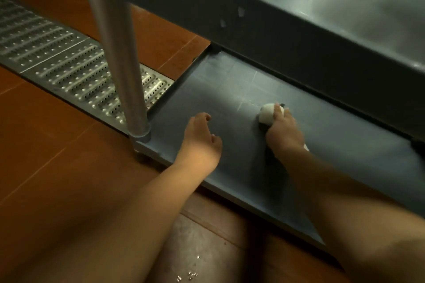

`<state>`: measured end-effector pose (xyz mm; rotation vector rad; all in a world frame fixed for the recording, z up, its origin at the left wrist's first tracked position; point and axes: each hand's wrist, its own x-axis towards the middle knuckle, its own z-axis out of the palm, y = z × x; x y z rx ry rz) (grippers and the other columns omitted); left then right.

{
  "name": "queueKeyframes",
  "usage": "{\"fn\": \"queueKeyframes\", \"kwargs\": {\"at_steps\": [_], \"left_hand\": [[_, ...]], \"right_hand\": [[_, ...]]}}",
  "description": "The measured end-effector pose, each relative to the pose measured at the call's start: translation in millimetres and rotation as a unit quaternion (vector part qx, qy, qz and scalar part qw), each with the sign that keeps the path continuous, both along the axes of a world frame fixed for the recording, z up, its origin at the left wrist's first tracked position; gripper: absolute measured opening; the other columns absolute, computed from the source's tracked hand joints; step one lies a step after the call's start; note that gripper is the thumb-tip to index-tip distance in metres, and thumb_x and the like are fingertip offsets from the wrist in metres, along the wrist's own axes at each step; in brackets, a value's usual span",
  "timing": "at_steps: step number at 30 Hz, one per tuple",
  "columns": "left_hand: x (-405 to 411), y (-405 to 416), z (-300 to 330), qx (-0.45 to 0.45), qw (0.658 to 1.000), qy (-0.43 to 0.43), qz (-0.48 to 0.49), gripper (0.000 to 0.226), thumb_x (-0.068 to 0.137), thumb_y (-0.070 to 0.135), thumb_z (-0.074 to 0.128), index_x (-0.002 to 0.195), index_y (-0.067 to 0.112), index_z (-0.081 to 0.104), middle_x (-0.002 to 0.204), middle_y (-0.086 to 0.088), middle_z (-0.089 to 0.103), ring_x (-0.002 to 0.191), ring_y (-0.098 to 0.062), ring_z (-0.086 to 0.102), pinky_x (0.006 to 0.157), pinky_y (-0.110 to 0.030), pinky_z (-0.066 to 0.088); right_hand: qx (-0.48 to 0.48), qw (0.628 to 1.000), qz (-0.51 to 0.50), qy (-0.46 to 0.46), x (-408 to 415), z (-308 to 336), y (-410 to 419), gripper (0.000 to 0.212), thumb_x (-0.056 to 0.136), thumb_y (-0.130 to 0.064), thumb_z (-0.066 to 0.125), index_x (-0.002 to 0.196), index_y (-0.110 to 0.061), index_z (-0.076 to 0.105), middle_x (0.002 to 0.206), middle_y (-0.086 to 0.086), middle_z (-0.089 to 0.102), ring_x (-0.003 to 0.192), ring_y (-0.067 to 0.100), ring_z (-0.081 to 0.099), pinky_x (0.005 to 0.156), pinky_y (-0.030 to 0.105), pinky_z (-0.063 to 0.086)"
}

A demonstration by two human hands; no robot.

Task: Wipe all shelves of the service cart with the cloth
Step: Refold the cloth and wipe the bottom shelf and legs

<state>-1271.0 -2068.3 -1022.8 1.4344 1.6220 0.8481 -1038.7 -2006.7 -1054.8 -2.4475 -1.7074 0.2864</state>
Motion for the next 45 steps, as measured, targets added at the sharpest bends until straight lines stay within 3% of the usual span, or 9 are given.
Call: {"fn": "queueKeyframes", "kwargs": {"at_steps": [9,13,17,20,23,27,36,40,45], "left_hand": [[16.2,-4.8,-2.1,-0.01,0.999,-0.013,-0.032,0.051,0.09,0.003,0.048,0.137,0.018,0.037,0.122,0.006,0.037,0.075,-0.002,0.044,0.057,-0.009,0.035],[13.2,-5.0,-5.4,-0.006,0.999,-0.024,-0.035,0.049,0.09,0.004,0.048,0.136,0.018,0.038,0.127,0.004,0.038,0.077,-0.003,0.046,0.059,-0.011,0.038],[11.5,-2.0,-6.2,0.013,1.0,-0.013,-0.015,0.048,0.088,0.006,0.05,0.135,0.014,0.04,0.132,-0.003,0.04,0.097,-0.006,0.043,0.08,-0.019,0.035],[10.9,-2.2,-7.4,0.024,0.999,0.013,-0.021,0.045,0.088,0.009,0.051,0.132,0.015,0.043,0.13,-0.003,0.043,0.099,-0.006,0.043,0.081,-0.019,0.035],[11.2,-1.0,-7.6,0.024,0.998,0.033,-0.045,0.044,0.09,0.011,0.05,0.133,0.014,0.043,0.129,-0.002,0.042,0.099,-0.006,0.042,0.082,-0.019,0.034],[25.6,3.3,-4.9,0.018,0.997,0.019,-0.069,0.042,0.091,0.009,0.049,0.132,0.014,0.043,0.127,0.0,0.041,0.1,-0.011,0.044,0.082,-0.022,0.035],[84.5,-9.7,-3.2,0.064,0.99,0.019,-0.125,0.036,0.083,0.004,0.051,0.119,0.005,0.05,0.12,-0.013,0.049,0.11,-0.026,0.051,0.089,-0.027,0.038],[107.3,-19.1,-3.2,0.067,0.982,0.01,-0.178,0.035,0.084,0.005,0.049,0.118,0.01,0.05,0.122,-0.009,0.049,0.107,-0.02,0.049,0.085,-0.021,0.033],[108.3,-15.6,-4.9,0.077,0.977,-0.001,-0.198,0.034,0.081,0.007,0.052,0.115,0.011,0.052,0.12,-0.01,0.054,0.107,-0.023,0.054,0.084,-0.022,0.034]], "right_hand": [[0.037,0.978,-0.17,0.114,62.3,8.7,-44.1,0.073,0.088,-0.02,0.057,0.151,-0.025,0.02,0.152,0.01,0.027,0.128,0.043,0.043,0.106,0.058,0.04],[0.088,0.99,-0.011,0.107,16.3,2.8,-30.9,0.061,0.092,-0.007,0.047,0.145,-0.033,0.036,0.148,0.01,0.041,0.129,0.038,0.048,0.108,0.054,0.041],[-0.001,0.983,0.183,-0.023,-57.8,-0.2,-3.5,0.066,0.102,-0.039,0.047,0.158,-0.04,0.012,0.169,0.002,0.0,0.151,0.033,0.019,0.117,0.049,0.031],[-0.04,0.98,0.188,-0.052,-74.0,-2.2,6.3,0.07,0.102,-0.032,0.044,0.155,-0.052,0.002,0.169,-0.003,-0.01,0.154,0.03,0.006,0.119,0.05,0.025],[-0.038,0.99,0.133,-0.036,-50.7,-2.4,6.6,0.08,0.097,-0.012,0.046,0.157,-0.047,0.008,0.169,-0.004,-0.006,0.154,0.029,0.008,0.119,0.051,0.025],[-0.034,0.999,0.001,-0.034,15.1,-4.4,6.2,0.064,0.101,-0.018,0.042,0.158,-0.037,0.018,0.167,0.006,0.006,0.148,0.038,0.019,0.118,0.057,0.025],[-0.073,0.979,-0.191,-0.024,152.6,4.9,-100.0,0.073,0.094,-0.016,0.054,0.157,-0.032,0.021,0.164,0.01,0.008,0.14,0.044,0.031,0.115,0.055,0.032],[-0.033,0.985,-0.168,0.001,139.7,1.0,-121.9,0.07,0.089,-0.011,0.053,0.152,-0.034,0.033,0.164,0.009,0.014,0.133,0.046,0.04,0.11,0.054,0.039],[0.049,0.998,-0.028,-0.039,53.5,-3.8,-106.5,0.052,0.088,-0.022,0.055,0.141,-0.023,0.054,0.143,0.018,0.05,0.111,0.047,0.055,0.088,0.049,0.05]]}}
